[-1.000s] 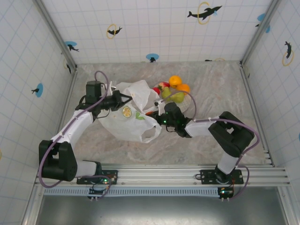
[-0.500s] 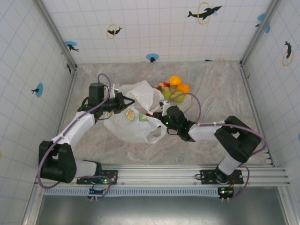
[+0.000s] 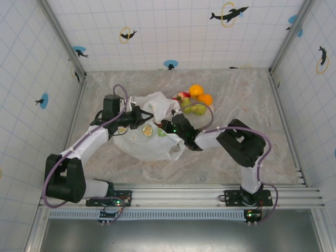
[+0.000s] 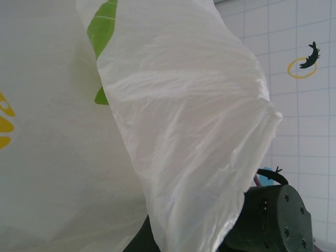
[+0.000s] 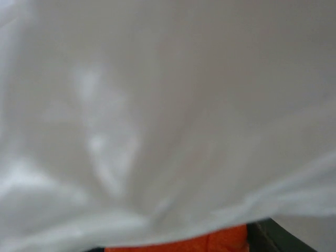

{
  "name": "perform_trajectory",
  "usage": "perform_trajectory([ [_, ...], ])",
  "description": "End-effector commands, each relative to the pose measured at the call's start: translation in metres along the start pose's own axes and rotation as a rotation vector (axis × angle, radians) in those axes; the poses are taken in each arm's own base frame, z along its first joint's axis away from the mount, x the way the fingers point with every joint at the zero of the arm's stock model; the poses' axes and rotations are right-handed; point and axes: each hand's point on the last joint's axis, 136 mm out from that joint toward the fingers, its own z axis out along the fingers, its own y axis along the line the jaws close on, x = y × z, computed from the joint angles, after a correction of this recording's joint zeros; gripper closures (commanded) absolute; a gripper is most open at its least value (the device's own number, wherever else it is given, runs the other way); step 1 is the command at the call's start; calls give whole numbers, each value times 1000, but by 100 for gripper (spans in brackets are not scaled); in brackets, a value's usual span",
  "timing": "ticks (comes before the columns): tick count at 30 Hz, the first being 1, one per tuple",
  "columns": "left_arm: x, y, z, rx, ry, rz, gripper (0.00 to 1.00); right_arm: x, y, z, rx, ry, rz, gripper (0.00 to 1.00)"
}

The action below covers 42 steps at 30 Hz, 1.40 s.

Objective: Place the fruits into the plastic bag

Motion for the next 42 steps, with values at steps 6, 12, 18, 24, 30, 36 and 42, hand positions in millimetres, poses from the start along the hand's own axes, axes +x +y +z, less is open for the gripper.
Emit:
perform_trajectory([
  [6,0,6,6,-3,6,16,100,-5,55,27,-171,29,80,29],
  [12,0,7,7,-7,10,18,100,-2,81,16,-294,74,28,22],
  [18,-4,7,5,-24,-1,41,100,0,76,-11,-289,79,-66,21],
  [24,-16,13,-9,-35,-47,46,100,4,51,-47,-196,76,-212,22],
  [30,-26,24,-25,-65,-93,97,100,5,16,-80,-39,61,-361,23],
  [36,-30,25,-28,-72,-101,183,100,-5,4,-107,32,18,-486,23],
  [42,-31,24,-25,-65,-79,205,100,-24,-7,-126,82,-56,-544,23],
])
